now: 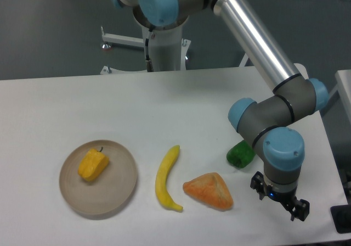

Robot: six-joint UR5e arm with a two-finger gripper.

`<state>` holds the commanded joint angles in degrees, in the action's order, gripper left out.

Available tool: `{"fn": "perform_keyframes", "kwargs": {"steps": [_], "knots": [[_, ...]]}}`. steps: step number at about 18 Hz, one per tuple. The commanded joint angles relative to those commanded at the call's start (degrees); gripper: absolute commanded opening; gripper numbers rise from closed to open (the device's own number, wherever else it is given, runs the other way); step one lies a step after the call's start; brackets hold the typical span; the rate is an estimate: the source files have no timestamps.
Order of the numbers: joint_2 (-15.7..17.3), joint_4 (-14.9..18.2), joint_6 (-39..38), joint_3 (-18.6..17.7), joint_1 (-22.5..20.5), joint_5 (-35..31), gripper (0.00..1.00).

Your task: Pick up the yellow pepper from the plate

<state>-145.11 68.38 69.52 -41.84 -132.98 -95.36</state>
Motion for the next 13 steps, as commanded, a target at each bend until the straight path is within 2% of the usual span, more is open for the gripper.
{"fn": "perform_keyframes", "kwargs": {"steps": [8, 11, 13], "knots": [[1.8, -0.2, -0.5, -2.0, 0.8, -0.4, 1.0], [4.7, 0.1, -0.8, -5.2, 0.9, -0.4, 1.0], [8.0, 0.4, -3.0, -9.3, 1.9, 0.0, 1.0]]}}
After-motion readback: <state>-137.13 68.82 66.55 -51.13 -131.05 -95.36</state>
